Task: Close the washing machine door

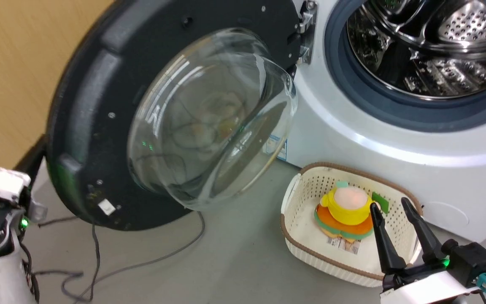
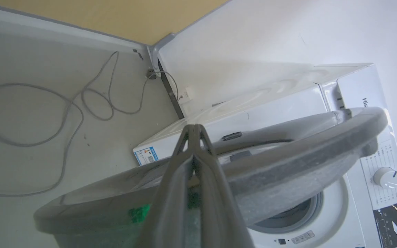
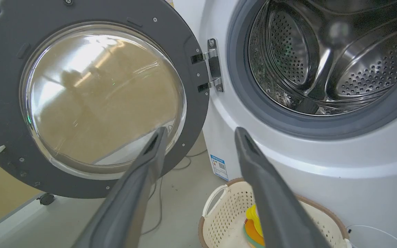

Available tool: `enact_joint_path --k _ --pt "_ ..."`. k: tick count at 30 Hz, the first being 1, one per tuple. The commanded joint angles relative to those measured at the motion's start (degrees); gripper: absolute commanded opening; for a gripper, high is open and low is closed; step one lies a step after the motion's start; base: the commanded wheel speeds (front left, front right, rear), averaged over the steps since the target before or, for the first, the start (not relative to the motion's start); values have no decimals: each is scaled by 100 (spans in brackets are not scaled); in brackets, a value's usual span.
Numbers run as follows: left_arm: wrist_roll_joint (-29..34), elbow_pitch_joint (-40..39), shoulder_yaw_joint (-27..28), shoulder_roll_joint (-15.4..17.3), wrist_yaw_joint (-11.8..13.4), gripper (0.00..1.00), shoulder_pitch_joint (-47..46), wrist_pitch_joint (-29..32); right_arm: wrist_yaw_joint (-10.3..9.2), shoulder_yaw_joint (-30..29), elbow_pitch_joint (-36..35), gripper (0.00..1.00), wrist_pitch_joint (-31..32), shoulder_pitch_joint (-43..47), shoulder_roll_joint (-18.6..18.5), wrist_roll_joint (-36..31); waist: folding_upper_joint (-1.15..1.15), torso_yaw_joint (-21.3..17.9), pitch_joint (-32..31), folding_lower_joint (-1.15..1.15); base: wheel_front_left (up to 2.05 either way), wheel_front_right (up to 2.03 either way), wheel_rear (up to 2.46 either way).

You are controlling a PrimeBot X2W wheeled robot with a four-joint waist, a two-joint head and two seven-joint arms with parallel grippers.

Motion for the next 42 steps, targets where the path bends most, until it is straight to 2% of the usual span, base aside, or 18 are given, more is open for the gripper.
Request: enact_joint_path --k 1,13,25,32,38,42 --pt "36 -75 -122 -17 -71 0 196 144 5 -19 15 100 -24 15 33 -9 0 -2 -65 0 0 0 0" --pt "-228 -1166 -454 -442 168 0 1133 973 5 -235 50 100 -24 199 212 -25 0 -183 -462 0 0 0 0" --pt "-538 -2283 -1143 -729 437 0 2092 1460 5 -315 53 100 -24 337 312 -47 0 -690 -655 0 0 0 0" --pt "-1048 -2818 -1660 -776 625 0 2698 1223 5 -303 39 100 -24 341 316 -76 0 -1238 -658 0 0 0 0" --pt "-1615 -3134 -2246 -779 755 0 3103 673 5 -278 45 100 -24 353 254 -88 0 -1820 -604 0 0 0 0" --pt "-1860 -3254 -2677 -780 752 0 3260 295 5 -264 30 100 -24 345 211 -87 0 -2234 -514 0 0 0 0"
